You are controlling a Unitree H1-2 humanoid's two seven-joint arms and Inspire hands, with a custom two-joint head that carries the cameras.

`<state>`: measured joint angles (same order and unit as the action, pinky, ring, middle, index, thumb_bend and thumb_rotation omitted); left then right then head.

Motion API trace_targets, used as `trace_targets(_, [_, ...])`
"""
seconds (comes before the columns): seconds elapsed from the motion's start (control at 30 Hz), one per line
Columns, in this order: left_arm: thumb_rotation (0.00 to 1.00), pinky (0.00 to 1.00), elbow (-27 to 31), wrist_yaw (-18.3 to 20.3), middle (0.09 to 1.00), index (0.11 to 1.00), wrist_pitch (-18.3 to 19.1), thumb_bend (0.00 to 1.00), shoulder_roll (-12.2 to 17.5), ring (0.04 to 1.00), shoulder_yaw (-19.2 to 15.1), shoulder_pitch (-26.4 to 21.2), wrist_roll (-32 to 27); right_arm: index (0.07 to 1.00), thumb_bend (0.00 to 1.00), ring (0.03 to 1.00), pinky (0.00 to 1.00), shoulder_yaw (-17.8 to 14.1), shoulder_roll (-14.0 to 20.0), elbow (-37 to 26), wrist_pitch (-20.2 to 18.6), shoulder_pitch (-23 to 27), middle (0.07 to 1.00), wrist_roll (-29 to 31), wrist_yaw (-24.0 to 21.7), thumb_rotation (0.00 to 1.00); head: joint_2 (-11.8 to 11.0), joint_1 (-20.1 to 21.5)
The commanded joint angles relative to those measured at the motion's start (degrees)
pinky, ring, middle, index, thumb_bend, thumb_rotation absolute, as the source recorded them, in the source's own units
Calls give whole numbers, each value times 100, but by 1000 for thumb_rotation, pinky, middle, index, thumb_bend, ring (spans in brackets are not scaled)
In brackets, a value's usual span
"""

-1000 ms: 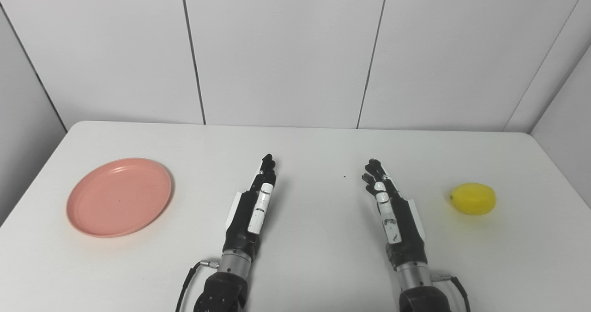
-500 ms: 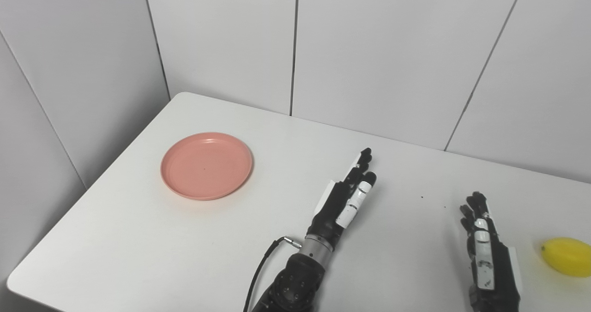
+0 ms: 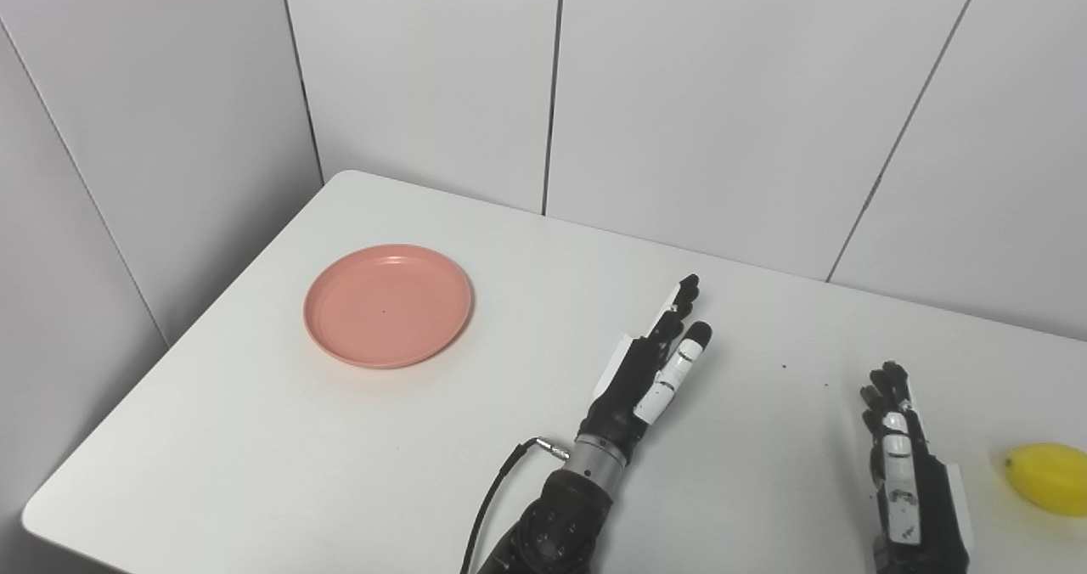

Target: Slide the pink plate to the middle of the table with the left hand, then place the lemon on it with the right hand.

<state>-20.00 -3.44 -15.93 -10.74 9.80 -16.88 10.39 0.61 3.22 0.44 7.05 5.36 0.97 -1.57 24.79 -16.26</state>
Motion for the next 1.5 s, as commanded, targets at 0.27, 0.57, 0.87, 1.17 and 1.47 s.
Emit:
trace_targets(0.27, [1000,997,25,-29,986,971,-300,532,38,996,-42,249,-63,981,417,984,1000,-41,23,-321,-118,82,976,60,-33,1000,-156,-200])
trace_targets(0.57, [1000,912,1002,-41,932,916,246,578,258,930,-188,261,110,989,343,987,1000,-14,8,-446,-180,63,980,53,-36,1000,-173,-265])
trace_targets(0.87, [1000,868,1720,135,876,870,624,580,684,878,-299,146,13,1000,308,1000,1000,28,-26,-581,-355,39,997,74,-41,1000,-216,-273])
trace_targets(1.17, [1000,797,2334,119,831,818,1200,620,912,816,-720,131,-148,1000,295,1000,1000,36,-7,-609,-388,46,993,74,-64,1000,-228,-334])
trace_targets(1.47, [1000,774,2575,132,818,810,1233,624,1322,806,-1019,89,-158,1000,258,1000,1000,52,-9,-673,-462,77,996,68,-70,1000,-282,-395])
